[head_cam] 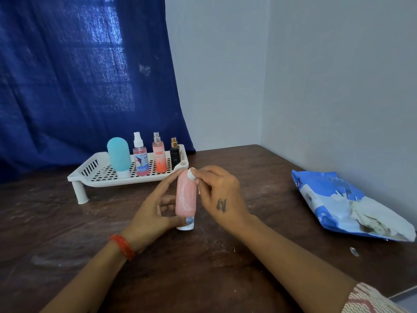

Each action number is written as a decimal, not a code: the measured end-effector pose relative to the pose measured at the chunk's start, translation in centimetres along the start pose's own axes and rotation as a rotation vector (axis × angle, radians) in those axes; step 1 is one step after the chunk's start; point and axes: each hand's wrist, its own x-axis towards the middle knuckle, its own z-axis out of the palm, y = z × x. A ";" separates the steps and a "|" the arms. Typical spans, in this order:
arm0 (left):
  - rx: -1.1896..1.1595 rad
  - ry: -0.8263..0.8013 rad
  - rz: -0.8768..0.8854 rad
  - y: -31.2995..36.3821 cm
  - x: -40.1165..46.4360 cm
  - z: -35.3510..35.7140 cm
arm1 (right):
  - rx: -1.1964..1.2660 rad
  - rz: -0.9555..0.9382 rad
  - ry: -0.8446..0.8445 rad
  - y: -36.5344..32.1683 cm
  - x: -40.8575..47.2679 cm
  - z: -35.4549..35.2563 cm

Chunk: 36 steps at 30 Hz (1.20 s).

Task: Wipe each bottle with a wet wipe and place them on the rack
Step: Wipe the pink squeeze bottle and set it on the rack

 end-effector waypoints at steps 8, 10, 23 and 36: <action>0.012 0.013 -0.001 0.2 -0.2 0.2 | -0.044 -0.093 -0.043 -0.4 0.0 -0.2; 0.009 0.031 -0.007 0.2 -0.2 0.2 | -0.080 -0.198 -0.090 -0.5 0.0 -0.3; 0.011 0.008 0.007 0.6 -0.1 0.3 | -0.015 0.176 -0.040 -0.4 0.2 0.0; 0.014 0.039 -0.012 0.3 -0.2 0.4 | -0.066 -0.168 -0.045 -0.7 0.5 -0.1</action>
